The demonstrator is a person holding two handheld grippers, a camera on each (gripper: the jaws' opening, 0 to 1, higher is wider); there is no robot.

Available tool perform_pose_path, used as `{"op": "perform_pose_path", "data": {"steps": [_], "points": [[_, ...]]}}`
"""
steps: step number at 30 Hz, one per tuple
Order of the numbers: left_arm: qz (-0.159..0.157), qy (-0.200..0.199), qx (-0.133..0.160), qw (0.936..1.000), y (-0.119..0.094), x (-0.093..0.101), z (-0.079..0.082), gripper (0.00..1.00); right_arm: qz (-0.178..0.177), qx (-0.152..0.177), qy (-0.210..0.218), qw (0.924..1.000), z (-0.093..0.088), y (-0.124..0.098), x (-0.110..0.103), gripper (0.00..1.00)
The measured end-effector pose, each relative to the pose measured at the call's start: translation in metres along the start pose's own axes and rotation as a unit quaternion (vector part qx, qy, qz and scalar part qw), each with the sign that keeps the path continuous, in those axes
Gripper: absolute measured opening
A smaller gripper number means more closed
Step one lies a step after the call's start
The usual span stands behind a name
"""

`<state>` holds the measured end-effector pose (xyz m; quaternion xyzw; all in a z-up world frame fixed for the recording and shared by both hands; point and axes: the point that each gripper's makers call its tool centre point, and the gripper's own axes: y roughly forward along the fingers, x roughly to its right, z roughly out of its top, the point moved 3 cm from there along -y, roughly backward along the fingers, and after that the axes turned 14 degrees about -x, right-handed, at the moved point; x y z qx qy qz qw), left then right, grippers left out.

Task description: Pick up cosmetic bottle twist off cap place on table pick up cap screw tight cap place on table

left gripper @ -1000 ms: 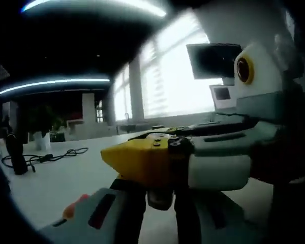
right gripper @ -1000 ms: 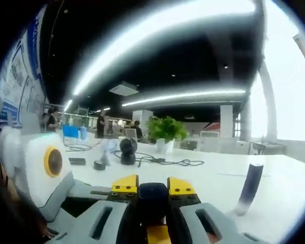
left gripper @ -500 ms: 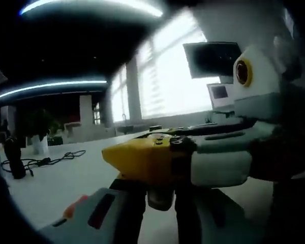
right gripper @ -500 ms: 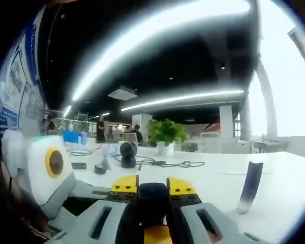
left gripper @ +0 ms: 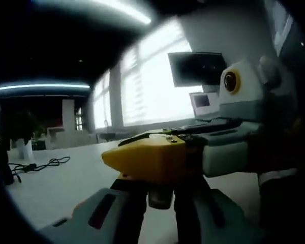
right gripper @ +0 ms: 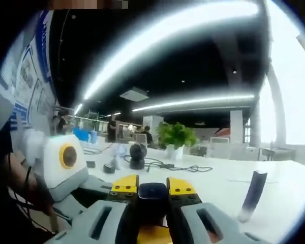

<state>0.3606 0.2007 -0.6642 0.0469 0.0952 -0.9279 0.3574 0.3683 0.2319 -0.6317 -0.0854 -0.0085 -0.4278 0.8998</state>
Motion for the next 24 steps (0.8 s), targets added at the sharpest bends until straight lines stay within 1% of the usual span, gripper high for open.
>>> {"op": "perform_pose_path", "data": {"steps": [3, 5, 8, 10, 13, 14, 18, 20, 21, 22, 23, 24], "points": [[0.001, 0.002, -0.003, 1.0, 0.0005, 0.0001, 0.0014, 0.09, 0.006, 0.005, 0.014, 0.9999, -0.0013, -0.0029, 0.0018, 0.12], [0.005, 0.009, -0.008, 0.9999, -0.0005, -0.0031, 0.0009, 0.1, 0.008, 0.007, 0.014, 0.9998, -0.0022, -0.0042, 0.001, 0.12], [0.01, 0.011, -0.002, 0.9999, -0.0013, -0.0053, 0.0011, 0.1, 0.009, 0.011, 0.012, 0.9998, -0.0008, -0.0052, 0.0008, 0.12], [0.009, 0.008, 0.004, 0.9999, -0.0022, -0.0084, 0.0016, 0.1, 0.011, 0.013, 0.006, 0.9998, 0.0, -0.0059, 0.0001, 0.12], [0.006, 0.009, 0.01, 0.9999, -0.0016, -0.0078, 0.0038, 0.1, 0.016, 0.013, 0.002, 0.9998, 0.0005, -0.0058, -0.0011, 0.12], [0.005, 0.007, 0.012, 0.9999, -0.0015, -0.007, 0.0047, 0.1, 0.026, 0.018, -0.007, 0.9995, 0.002, -0.0067, -0.0044, 0.12], [0.006, 0.0, 0.015, 0.9999, -0.0006, -0.0056, 0.0069, 0.1, 0.023, 0.017, -0.009, 0.9995, 0.0026, -0.0063, -0.0057, 0.12], [0.003, -0.011, 0.016, 0.9998, 0.0001, -0.0053, 0.0073, 0.1, 0.019, 0.022, -0.01, 0.9995, 0.0031, -0.007, -0.0056, 0.12], [0.002, -0.025, 0.007, 0.9997, 0.0006, -0.0045, 0.0057, 0.1, 0.02, 0.022, -0.01, 0.9995, 0.0027, -0.0067, -0.0055, 0.12], [0.005, -0.019, 0.007, 0.9998, 0.0001, -0.0035, 0.0065, 0.09, 0.023, 0.021, -0.002, 0.9995, 0.0024, -0.0066, -0.0049, 0.13], [0.013, -0.003, 0.014, 0.9998, -0.0012, -0.0042, 0.0073, 0.09, 0.027, 0.023, -0.001, 0.9994, 0.003, -0.0073, -0.005, 0.13], [0.014, 0.005, 0.011, 0.9998, -0.0017, -0.0036, 0.0065, 0.08, 0.032, 0.024, -0.01, 0.9992, 0.0032, -0.0074, -0.0068, 0.13]]}}
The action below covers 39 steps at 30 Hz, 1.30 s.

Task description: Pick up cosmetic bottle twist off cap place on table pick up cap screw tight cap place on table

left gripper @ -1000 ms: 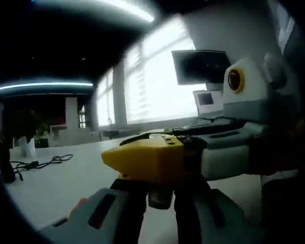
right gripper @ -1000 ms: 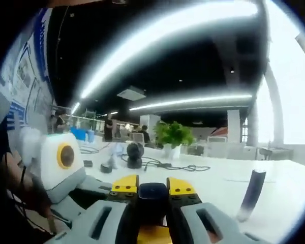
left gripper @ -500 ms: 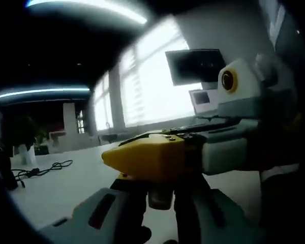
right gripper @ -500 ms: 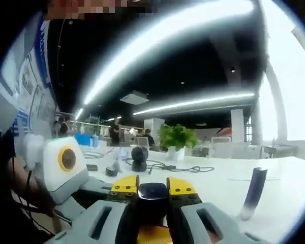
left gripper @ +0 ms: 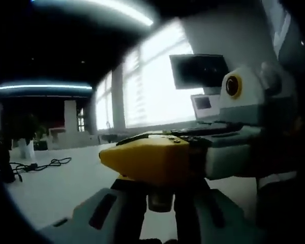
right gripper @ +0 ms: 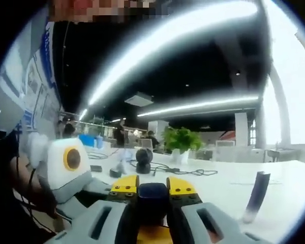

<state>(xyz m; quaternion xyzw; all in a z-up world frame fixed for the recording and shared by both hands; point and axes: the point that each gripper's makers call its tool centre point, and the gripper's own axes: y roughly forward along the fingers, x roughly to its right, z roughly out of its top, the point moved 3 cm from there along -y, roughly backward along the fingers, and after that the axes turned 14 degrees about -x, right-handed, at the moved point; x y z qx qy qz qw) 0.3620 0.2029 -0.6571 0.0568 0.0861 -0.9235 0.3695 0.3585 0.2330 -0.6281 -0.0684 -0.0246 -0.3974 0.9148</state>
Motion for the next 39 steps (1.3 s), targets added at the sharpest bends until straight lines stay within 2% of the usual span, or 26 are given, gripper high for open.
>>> {"op": "perform_pose_path", "data": {"steps": [2, 3, 4, 6, 7, 9, 12, 13, 15, 16, 18, 19, 20, 21, 23, 26, 27, 28, 29, 31, 34, 39], "points": [[-0.011, -0.002, -0.01, 0.9999, 0.001, 0.001, -0.002, 0.07, 0.007, -0.009, 0.008, 0.9999, -0.003, 0.0, 0.0, 0.13], [-0.022, -0.005, -0.014, 0.9997, 0.002, 0.002, -0.004, 0.07, 0.024, -0.014, 0.011, 0.9996, -0.005, 0.0, -0.001, 0.14], [-0.022, -0.003, -0.012, 0.9997, 0.002, 0.002, -0.004, 0.07, 0.05, -0.017, 0.043, 0.9976, -0.007, 0.0, -0.002, 0.16], [-0.038, 0.001, -0.011, 0.9992, 0.003, 0.006, -0.005, 0.07, 0.089, -0.012, 0.055, 0.9944, -0.006, -0.002, -0.003, 0.25], [-0.038, 0.005, -0.009, 0.9992, 0.004, 0.006, -0.005, 0.07, 0.109, -0.012, 0.051, 0.9927, -0.005, -0.003, -0.003, 0.32], [-0.076, -0.02, -0.005, 0.9969, 0.004, 0.013, -0.004, 0.07, 0.15, -0.011, 0.03, 0.9882, -0.004, -0.009, -0.006, 0.32], [-0.123, -0.033, 0.018, 0.9917, 0.001, 0.018, 0.002, 0.07, 0.211, -0.014, -0.016, 0.9773, -0.004, -0.022, -0.016, 0.34], [-0.15, -0.037, 0.017, 0.9879, 0.0, 0.022, 0.002, 0.07, 0.229, -0.019, -0.032, 0.9728, -0.004, -0.026, -0.019, 0.35], [-0.175, -0.036, 0.02, 0.9838, -0.001, 0.023, 0.003, 0.07, 0.253, -0.021, -0.061, 0.9654, -0.002, -0.033, -0.021, 0.36], [-0.177, -0.024, 0.024, 0.9837, -0.001, 0.023, 0.003, 0.07, 0.274, -0.021, -0.056, 0.9598, 0.0, -0.037, -0.024, 0.36], [-0.214, -0.023, 0.031, 0.976, -0.004, 0.035, 0.006, 0.07, 0.304, -0.025, -0.06, 0.9503, 0.003, -0.041, -0.028, 0.37], [-0.23, -0.022, 0.031, 0.9724, -0.016, 0.036, 0.005, 0.07, 0.311, -0.027, -0.064, 0.9479, 0.005, -0.04, -0.027, 0.36], [-0.243, -0.017, 0.029, 0.9695, -0.042, 0.032, 0.002, 0.07, 0.314, -0.025, -0.068, 0.9465, 0.007, -0.04, -0.027, 0.35], [-0.243, -0.009, 0.038, 0.9693, -0.043, 0.032, 0.005, 0.07, 0.338, -0.027, -0.068, 0.9381, 0.008, -0.041, -0.032, 0.35], [-0.268, -0.013, 0.03, 0.963, -0.047, 0.037, 0.006, 0.07, 0.365, -0.024, -0.057, 0.9291, 0.013, -0.043, -0.036, 0.33], [-0.276, -0.018, 0.032, 0.9603, -0.049, 0.04, 0.007, 0.07, 0.376, -0.028, -0.067, 0.9237, 0.014, -0.042, -0.04, 0.26], [-0.294, -0.028, 0.034, 0.9549, -0.051, 0.044, 0.009, 0.07, 0.383, -0.034, -0.072, 0.9204, 0.013, -0.043, -0.042, 0.25], [-0.285, -0.027, 0.039, 0.9572, -0.05, 0.04, 0.01, 0.07, 0.39, -0.039, -0.076, 0.9168, 0.011, -0.043, -0.045, 0.25], [-0.294, -0.033, 0.038, 0.9545, -0.052, 0.042, 0.01, 0.07, 0.396, -0.04, -0.076, 0.9144, 0.01, -0.044, -0.047, 0.24], [-0.293, -0.03, 0.039, 0.9549, -0.052, 0.04, 0.009, 0.07, 0.399, -0.043, -0.075, 0.9131, 0.009, -0.043, -0.048, 0.19], [-0.302, -0.034, 0.035, 0.9522, -0.052, 0.041, 0.007, 0.07, 0.404, -0.046, -0.072, 0.9107, 0.008, -0.044, -0.05, 0.16], [-0.307, -0.024, 0.031, 0.9508, -0.053, 0.042, 0.004, 0.07, 0.406, -0.055, -0.072, 0.9093, 0.005, -0.045, -0.051, 0.15]]}}
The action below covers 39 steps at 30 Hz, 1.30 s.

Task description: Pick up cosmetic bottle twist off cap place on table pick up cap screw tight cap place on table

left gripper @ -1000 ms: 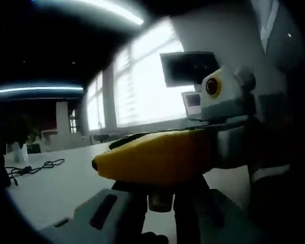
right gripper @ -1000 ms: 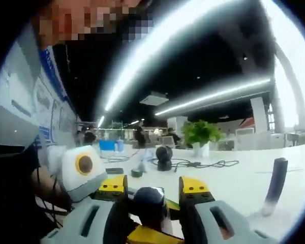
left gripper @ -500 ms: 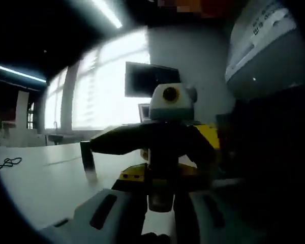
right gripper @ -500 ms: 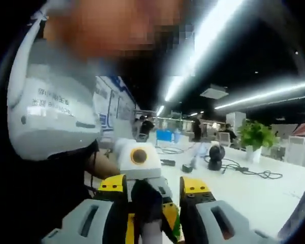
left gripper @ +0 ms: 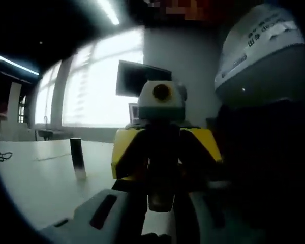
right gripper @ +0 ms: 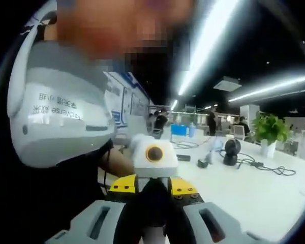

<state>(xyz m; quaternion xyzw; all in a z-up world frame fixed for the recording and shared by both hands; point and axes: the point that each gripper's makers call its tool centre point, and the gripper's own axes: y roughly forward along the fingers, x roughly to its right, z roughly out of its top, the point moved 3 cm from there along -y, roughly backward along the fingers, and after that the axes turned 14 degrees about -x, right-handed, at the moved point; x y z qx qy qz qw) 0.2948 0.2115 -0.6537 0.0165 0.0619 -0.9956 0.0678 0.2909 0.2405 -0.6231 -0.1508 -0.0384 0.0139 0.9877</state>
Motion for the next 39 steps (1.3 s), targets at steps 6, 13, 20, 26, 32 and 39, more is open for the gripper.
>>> {"op": "perform_pose_path", "data": {"steps": [6, 13, 20, 26, 32, 39], "points": [[0.007, -0.004, -0.002, 1.0, 0.0, -0.003, 0.001, 0.07, -0.022, 0.003, -0.002, 0.9998, 0.001, -0.002, 0.003, 0.13], [0.043, -0.008, -0.022, 0.9988, 0.002, -0.008, -0.003, 0.07, -0.055, -0.005, 0.018, 0.9983, -0.003, 0.001, 0.008, 0.13], [0.08, -0.003, -0.028, 0.9964, 0.001, -0.011, -0.002, 0.07, -0.092, 0.001, 0.017, 0.9956, -0.003, 0.001, 0.011, 0.12], [0.112, 0.004, -0.029, 0.9933, 0.0, -0.013, 0.002, 0.06, -0.124, 0.021, 0.02, 0.9918, 0.0, -0.002, 0.014, 0.13], [0.138, 0.011, -0.032, 0.9898, 0.001, -0.015, 0.005, 0.06, -0.161, 0.045, 0.023, 0.9856, 0.002, -0.007, 0.017, 0.13], [0.156, 0.019, -0.037, 0.9869, 0.004, -0.016, 0.007, 0.06, -0.192, 0.058, 0.012, 0.9796, 0.005, -0.009, 0.018, 0.14]]}}
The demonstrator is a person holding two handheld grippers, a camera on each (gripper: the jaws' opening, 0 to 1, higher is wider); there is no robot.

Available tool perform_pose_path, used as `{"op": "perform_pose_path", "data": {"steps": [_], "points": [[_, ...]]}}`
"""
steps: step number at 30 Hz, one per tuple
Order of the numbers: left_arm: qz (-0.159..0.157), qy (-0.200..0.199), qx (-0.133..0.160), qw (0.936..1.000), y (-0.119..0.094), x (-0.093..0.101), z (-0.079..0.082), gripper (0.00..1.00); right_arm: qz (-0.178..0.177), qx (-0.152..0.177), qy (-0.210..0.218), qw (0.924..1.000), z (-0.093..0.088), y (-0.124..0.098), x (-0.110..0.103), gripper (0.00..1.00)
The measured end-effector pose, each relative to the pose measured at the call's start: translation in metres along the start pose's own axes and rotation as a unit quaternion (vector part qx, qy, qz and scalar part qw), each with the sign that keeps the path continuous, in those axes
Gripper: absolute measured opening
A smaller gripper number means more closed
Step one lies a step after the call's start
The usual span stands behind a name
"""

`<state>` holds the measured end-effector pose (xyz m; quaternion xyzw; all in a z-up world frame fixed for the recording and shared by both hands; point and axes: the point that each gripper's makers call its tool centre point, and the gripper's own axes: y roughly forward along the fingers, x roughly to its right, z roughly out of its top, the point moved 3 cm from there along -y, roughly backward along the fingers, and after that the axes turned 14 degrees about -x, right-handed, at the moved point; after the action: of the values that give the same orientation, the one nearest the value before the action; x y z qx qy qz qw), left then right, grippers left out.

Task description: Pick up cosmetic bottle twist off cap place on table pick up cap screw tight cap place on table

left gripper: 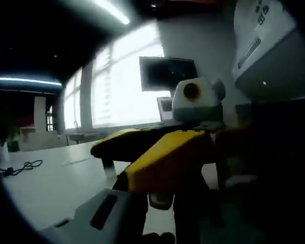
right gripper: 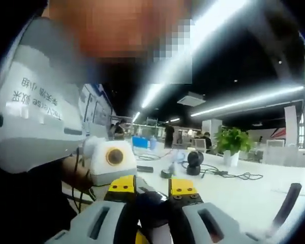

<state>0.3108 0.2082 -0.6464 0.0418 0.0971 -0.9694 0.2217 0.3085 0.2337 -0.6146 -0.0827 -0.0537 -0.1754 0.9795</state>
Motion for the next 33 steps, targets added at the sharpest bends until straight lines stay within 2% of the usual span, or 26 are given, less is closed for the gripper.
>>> {"op": "perform_pose_path", "data": {"steps": [1, 2, 3, 4, 5, 7, 8, 10, 11, 12, 13, 15, 16, 17, 22, 24, 26, 33], "points": [[0.009, 0.009, 0.009, 0.9999, 0.0, -0.001, 0.002, 0.07, -0.006, 0.006, -0.001, 1.0, 0.002, 0.0, 0.001, 0.14], [-0.013, -0.014, 0.009, 0.9998, 0.002, 0.004, 0.002, 0.07, -0.002, 0.006, -0.002, 1.0, 0.001, -0.001, 0.0, 0.14], [-0.011, 0.002, 0.01, 0.9999, 0.001, 0.002, 0.002, 0.08, 0.011, 0.012, -0.007, 0.9999, 0.002, -0.002, -0.002, 0.14], [-0.009, 0.004, 0.018, 0.9998, 0.001, 0.002, 0.004, 0.09, 0.003, 0.02, -0.004, 0.9998, 0.004, -0.003, 0.0, 0.14], [-0.035, -0.016, 0.016, 0.9991, 0.003, 0.007, 0.004, 0.09, 0.007, 0.02, -0.005, 0.9998, 0.004, -0.003, 0.001, 0.14], [-0.031, 0.002, 0.031, 0.999, 0.003, 0.005, 0.007, 0.09, 0.011, 0.03, -0.004, 0.9995, 0.008, -0.005, 0.002, 0.14], [-0.057, -0.022, 0.038, 0.9974, 0.003, 0.01, 0.008, 0.09, 0.023, 0.033, 0.004, 0.9992, 0.009, -0.006, 0.001, 0.14], [-0.071, -0.029, 0.05, 0.9958, 0.003, 0.01, 0.012, 0.09, 0.035, 0.047, 0.015, 0.9982, 0.013, -0.008, 0.0, 0.14], [-0.093, -0.048, 0.044, 0.9935, 0.004, 0.014, 0.01, 0.09, 0.04, 0.044, 0.016, 0.9981, 0.013, -0.008, 0.0, 0.14], [-0.097, -0.052, 0.04, 0.9932, 0.005, 0.014, 0.009, 0.09, 0.041, 0.043, 0.015, 0.9981, 0.012, -0.008, -0.001, 0.14], [-0.096, -0.035, 0.039, 0.9939, 0.006, 0.014, 0.008, 0.09, 0.045, 0.039, 0.008, 0.9982, 0.011, -0.006, -0.002, 0.14], [-0.112, -0.041, 0.03, 0.9924, 0.009, 0.015, 0.006, 0.1, 0.053, 0.035, 0.0, 0.998, 0.009, -0.004, -0.005, 0.13], [-0.132, -0.05, 0.019, 0.9898, 0.01, 0.021, 0.002, 0.11, 0.058, 0.04, -0.003, 0.9975, 0.011, -0.004, -0.005, 0.13], [-0.123, -0.046, 0.024, 0.991, 0.013, 0.017, 0.004, 0.11, 0.061, 0.035, 0.001, 0.9975, 0.012, -0.002, -0.003, 0.13], [-0.125, -0.046, 0.021, 0.9909, 0.015, 0.017, 0.002, 0.11, 0.062, 0.037, 0.003, 0.9974, 0.01, -0.004, 0.001, 0.13], [-0.123, -0.046, 0.02, 0.9911, 0.0, 0.005, -0.001, 0.11, 0.064, 0.034, 0.006, 0.9973, 0.009, -0.005, 0.002, 0.13], [-0.123, -0.044, 0.019, 0.9913, -0.001, 0.006, -0.003, 0.1, 0.066, 0.031, 0.004, 0.9973, 0.008, -0.007, 0.001, 0.13], [-0.131, -0.019, 0.004, 0.9912, 0.001, 0.01, -0.012, 0.1, 0.092, -0.007, -0.012, 0.9957, -0.005, -0.009, -0.004, 0.13]]}}
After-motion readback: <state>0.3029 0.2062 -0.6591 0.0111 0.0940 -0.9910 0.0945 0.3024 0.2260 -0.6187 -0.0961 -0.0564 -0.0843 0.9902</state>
